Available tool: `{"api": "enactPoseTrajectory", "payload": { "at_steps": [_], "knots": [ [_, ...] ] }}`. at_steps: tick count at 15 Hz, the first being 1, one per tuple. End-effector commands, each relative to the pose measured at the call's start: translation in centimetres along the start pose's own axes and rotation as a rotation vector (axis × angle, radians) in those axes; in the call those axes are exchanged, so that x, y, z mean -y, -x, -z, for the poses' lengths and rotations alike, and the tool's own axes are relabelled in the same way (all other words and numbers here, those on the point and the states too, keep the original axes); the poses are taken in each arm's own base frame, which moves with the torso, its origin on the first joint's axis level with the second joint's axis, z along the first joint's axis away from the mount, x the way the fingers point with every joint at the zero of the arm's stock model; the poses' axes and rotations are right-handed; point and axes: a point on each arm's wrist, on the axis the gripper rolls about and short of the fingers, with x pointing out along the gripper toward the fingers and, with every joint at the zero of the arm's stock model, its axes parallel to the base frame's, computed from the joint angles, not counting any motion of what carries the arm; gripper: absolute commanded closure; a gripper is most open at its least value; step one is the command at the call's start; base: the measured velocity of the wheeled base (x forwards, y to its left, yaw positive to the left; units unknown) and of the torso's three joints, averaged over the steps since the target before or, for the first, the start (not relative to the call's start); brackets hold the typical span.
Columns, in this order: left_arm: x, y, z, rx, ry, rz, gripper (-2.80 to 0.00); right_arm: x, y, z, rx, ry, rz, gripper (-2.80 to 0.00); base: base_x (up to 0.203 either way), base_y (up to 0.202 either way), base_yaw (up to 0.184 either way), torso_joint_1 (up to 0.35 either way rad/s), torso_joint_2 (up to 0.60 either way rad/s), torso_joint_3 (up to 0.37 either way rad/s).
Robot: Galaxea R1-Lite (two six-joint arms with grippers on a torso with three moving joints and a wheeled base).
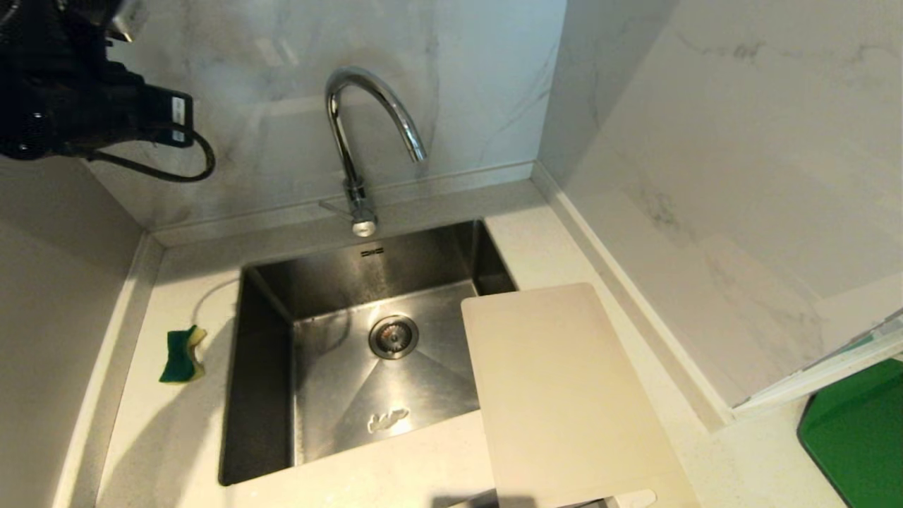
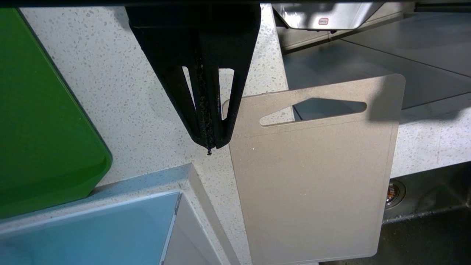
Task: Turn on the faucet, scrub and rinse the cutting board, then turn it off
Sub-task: Turn on the tap
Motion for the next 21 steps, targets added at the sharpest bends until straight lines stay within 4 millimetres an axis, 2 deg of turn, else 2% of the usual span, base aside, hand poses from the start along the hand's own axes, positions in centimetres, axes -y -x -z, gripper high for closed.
{"api": "enactPoseTrajectory", "payload": {
  "at_steps": [1, 4, 7, 10, 13, 20, 21],
  "knots": [
    [3.8, -4.3, 2.0, -0.057, 0.029, -0.002, 0.00, 0.0, 0.0, 0.0, -0.003, -0.001, 0.000, 0.00, 0.000, 0.000, 0.000, 0.000, 0.00, 0.000],
    [6.8, -7.2, 3.3, -0.080, 0.115, -0.048, 0.00, 0.0, 0.0, 0.0, -0.003, -0.001, 0.000, 0.00, 0.000, 0.000, 0.000, 0.000, 0.00, 0.000],
    [9.6, -8.4, 5.0, -0.112, 0.211, -0.084, 0.00, 0.0, 0.0, 0.0, -0.002, -0.001, 0.000, 0.00, 0.000, 0.000, 0.000, 0.000, 0.00, 0.000],
    [11.7, -8.6, 6.0, -0.119, 0.350, -0.095, 0.00, 0.0, 0.0, 0.0, -0.003, -0.001, 0.000, 0.00, 0.000, 0.000, 0.000, 0.000, 0.00, 0.000],
    [12.8, -9.0, 7.0, -0.138, 0.441, -0.090, 0.00, 0.0, 0.0, 0.0, -0.003, -0.001, 0.000, 0.00, 0.000, 0.000, 0.000, 0.000, 0.00, 0.000],
    [13.4, -8.8, 6.9, -0.134, 0.509, -0.074, 0.00, 0.0, 0.0, 0.0, -0.002, -0.001, 0.000, 0.00, 0.000, 0.000, 0.000, 0.000, 0.00, 0.000],
    [13.4, -8.7, 6.8, -0.132, 0.513, -0.074, -2.80, 0.0, 0.0, 0.0, -0.003, -0.001, 0.000, 0.00, 0.000, 0.000, 0.000, 0.000, 0.00, 0.000]
  ]
}}
